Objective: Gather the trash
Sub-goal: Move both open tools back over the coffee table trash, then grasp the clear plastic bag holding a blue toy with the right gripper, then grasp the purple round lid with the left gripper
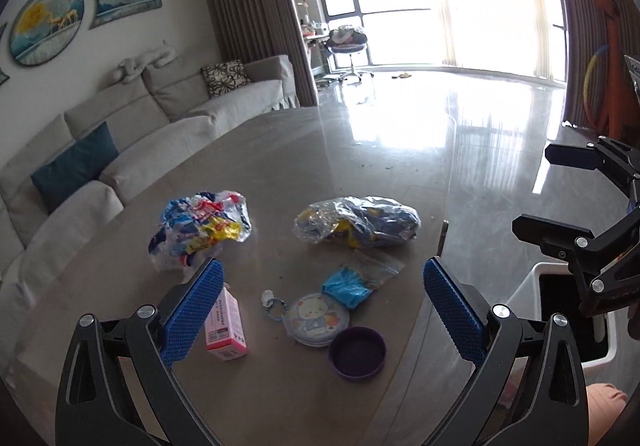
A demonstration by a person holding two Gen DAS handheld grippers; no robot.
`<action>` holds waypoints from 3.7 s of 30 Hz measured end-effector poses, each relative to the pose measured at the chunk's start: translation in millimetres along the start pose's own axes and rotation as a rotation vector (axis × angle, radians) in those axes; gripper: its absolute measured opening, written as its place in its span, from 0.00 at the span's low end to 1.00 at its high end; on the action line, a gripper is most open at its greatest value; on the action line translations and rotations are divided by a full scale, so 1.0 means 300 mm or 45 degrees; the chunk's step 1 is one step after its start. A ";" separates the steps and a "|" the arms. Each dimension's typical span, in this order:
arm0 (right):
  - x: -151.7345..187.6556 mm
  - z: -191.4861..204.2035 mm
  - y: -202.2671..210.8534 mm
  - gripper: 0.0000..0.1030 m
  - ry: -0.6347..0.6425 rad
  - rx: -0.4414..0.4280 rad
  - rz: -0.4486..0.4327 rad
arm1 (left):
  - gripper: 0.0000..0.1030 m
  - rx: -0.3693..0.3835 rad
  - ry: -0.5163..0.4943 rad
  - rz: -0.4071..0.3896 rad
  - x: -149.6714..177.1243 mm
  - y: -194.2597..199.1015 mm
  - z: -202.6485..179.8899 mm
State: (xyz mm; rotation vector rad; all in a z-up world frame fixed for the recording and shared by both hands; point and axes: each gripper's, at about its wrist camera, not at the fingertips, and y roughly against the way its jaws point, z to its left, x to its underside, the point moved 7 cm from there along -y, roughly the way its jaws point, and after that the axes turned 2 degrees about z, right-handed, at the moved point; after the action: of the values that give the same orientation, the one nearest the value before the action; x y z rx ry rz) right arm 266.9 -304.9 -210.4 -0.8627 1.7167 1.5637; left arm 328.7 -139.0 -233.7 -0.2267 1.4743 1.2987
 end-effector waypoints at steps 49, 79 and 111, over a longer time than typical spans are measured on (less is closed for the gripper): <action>-0.029 0.127 -0.602 0.91 0.043 -0.194 0.378 | 0.96 -0.048 0.167 0.057 0.043 -0.195 0.186; -0.124 0.043 -0.185 0.16 0.003 -0.024 0.084 | 0.96 -0.120 0.333 0.208 0.216 -0.160 -0.073; -0.119 0.079 -0.050 0.16 0.008 0.004 0.004 | 0.44 -0.071 0.416 0.290 0.278 -0.176 -0.084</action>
State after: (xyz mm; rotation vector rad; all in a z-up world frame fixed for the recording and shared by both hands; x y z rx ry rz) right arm 300.5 -280.9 -191.3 -0.8645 1.7249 1.5615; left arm 320.8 -138.6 -335.3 -0.3273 1.7809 1.5411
